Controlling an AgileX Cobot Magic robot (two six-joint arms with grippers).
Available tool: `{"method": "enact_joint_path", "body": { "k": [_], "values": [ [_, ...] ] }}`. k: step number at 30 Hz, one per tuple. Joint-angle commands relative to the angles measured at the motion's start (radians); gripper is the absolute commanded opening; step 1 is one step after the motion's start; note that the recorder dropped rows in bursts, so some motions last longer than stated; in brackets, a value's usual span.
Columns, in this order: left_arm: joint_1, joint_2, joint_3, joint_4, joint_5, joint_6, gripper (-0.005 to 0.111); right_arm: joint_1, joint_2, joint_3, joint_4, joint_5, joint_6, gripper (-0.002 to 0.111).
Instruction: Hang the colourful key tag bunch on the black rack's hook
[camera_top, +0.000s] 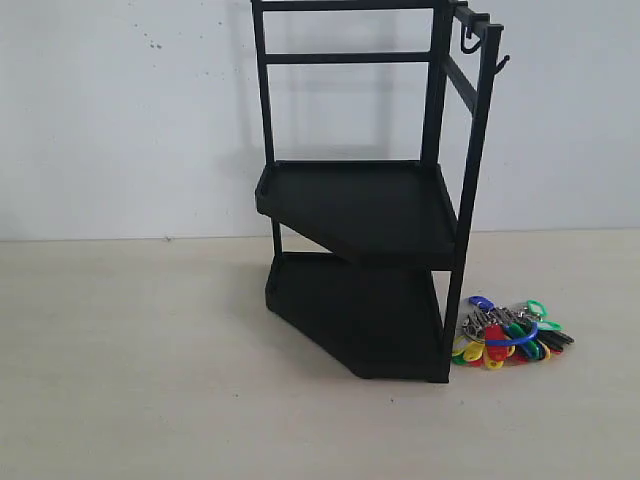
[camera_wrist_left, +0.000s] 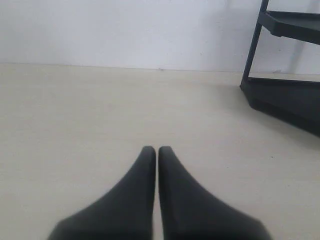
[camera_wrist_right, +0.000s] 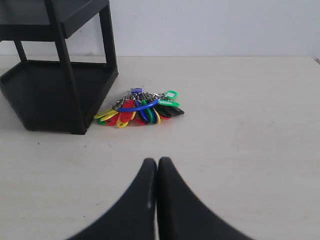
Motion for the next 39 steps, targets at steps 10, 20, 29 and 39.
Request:
{"method": "enact_joint_path", "body": {
  "k": [10,20,29,39],
  "values": [
    [0.000,-0.002,-0.001,0.003,-0.004,0.006,0.004,-0.006,-0.005,-0.001,0.001,-0.004,0.000,0.000],
    [0.000,-0.002,-0.001,0.003,-0.004,0.006,0.004,-0.006,-0.005,-0.001,0.001,-0.004,0.000,0.000],
    [0.000,-0.002,-0.001,0.003,-0.004,0.006,0.004,-0.006,-0.005,-0.001,0.001,-0.004,0.000,0.000],
    [0.000,-0.002,-0.001,0.003,-0.004,0.006,0.004,-0.006,-0.005,-0.001,-0.008,-0.017,-0.023,0.000]
  ]
}}
